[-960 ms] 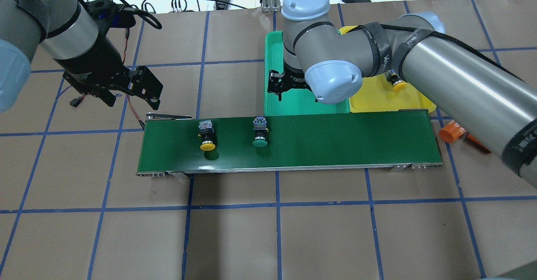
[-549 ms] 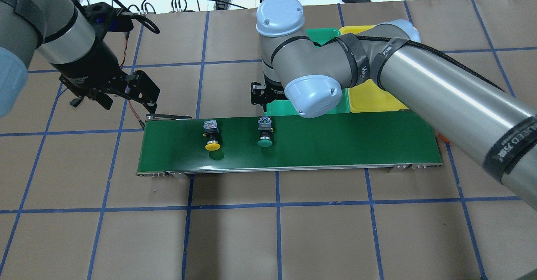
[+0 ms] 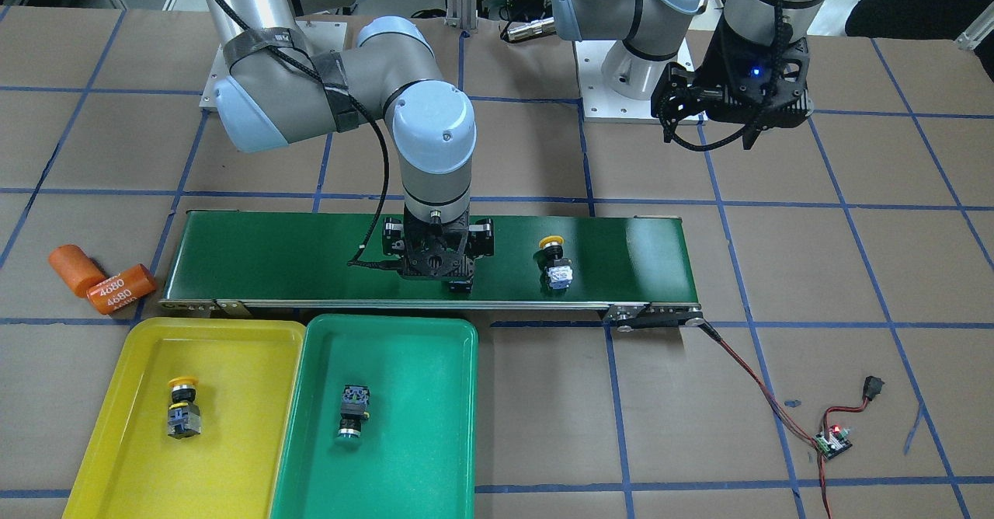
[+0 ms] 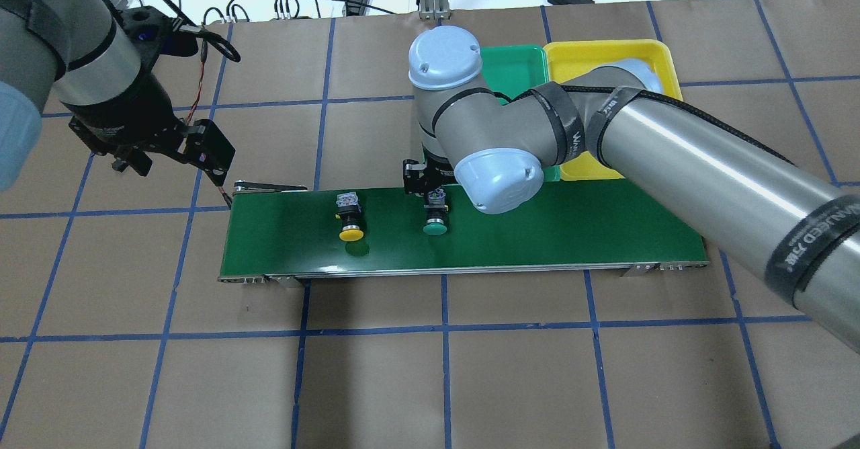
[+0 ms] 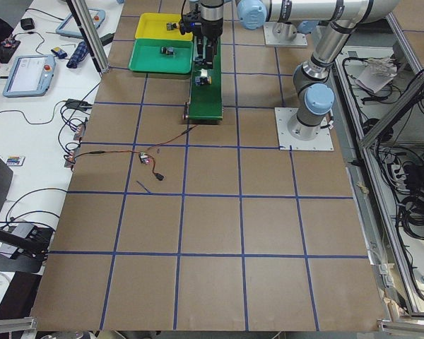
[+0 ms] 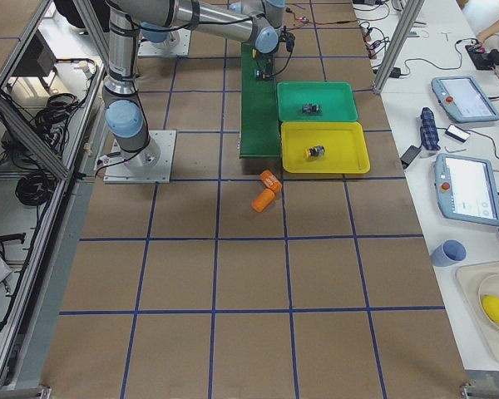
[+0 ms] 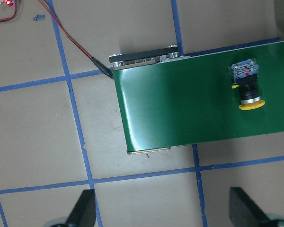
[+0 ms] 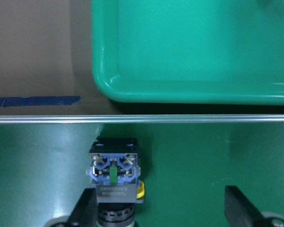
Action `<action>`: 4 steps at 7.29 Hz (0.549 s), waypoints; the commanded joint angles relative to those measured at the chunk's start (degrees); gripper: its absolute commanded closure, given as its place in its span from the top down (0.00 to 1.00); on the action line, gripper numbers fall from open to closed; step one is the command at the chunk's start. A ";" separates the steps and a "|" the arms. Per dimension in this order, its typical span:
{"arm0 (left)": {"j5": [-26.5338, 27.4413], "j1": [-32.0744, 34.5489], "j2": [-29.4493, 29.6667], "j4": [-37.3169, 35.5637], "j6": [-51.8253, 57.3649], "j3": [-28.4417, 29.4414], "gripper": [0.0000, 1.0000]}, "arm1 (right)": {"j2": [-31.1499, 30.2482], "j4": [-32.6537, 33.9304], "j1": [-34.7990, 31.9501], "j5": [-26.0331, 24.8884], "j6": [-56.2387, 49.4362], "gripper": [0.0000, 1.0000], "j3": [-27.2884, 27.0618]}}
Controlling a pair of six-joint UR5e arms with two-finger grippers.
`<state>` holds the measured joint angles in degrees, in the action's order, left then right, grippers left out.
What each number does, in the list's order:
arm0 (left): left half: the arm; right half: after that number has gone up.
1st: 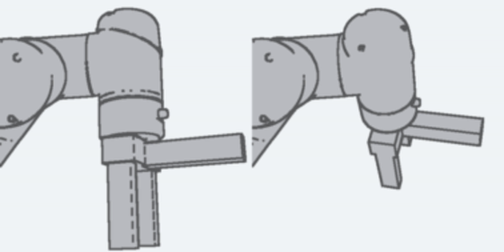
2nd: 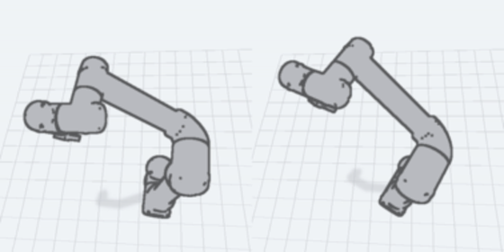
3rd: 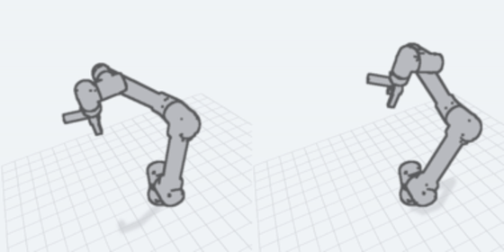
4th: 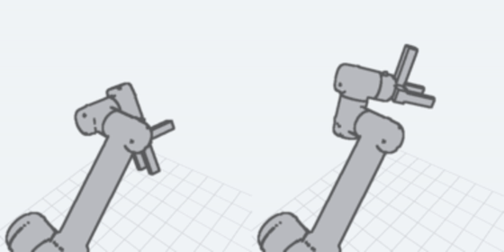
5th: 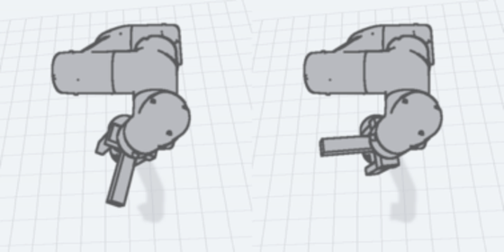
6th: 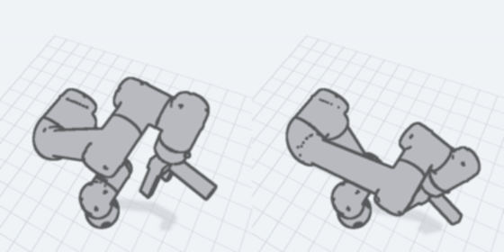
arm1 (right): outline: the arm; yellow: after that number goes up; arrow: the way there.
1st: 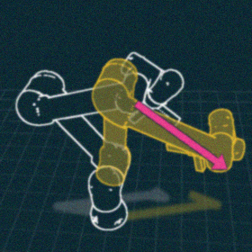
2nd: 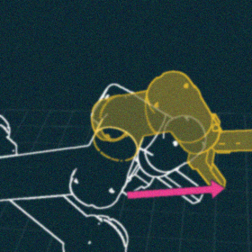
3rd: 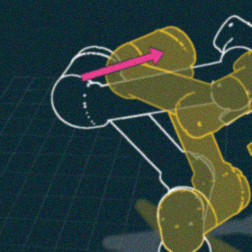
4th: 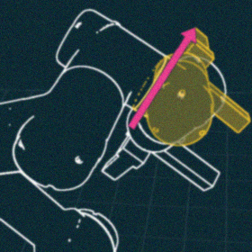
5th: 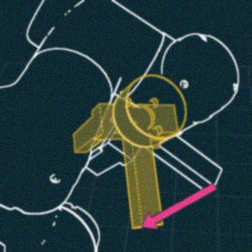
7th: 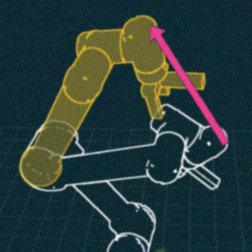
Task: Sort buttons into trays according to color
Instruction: 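Reach the right gripper down and grasp the green-capped button on the belt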
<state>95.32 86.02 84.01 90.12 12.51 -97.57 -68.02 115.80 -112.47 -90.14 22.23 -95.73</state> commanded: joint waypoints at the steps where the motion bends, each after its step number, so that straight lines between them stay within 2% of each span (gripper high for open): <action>1: 0.04 -0.15 0.98 -0.03 -0.03 -0.25 1.00 | 0.17 0.57 -0.03 1.02 0.01 0.94 -0.24; 4: 0.04 -0.15 0.89 -0.03 -0.03 -0.86 1.00 | 2.01 2.23 -0.03 0.76 -1.47 0.93 -0.24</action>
<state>95.34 85.91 84.95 90.09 12.48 -98.11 -66.77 117.24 -112.50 -89.25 21.80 -95.97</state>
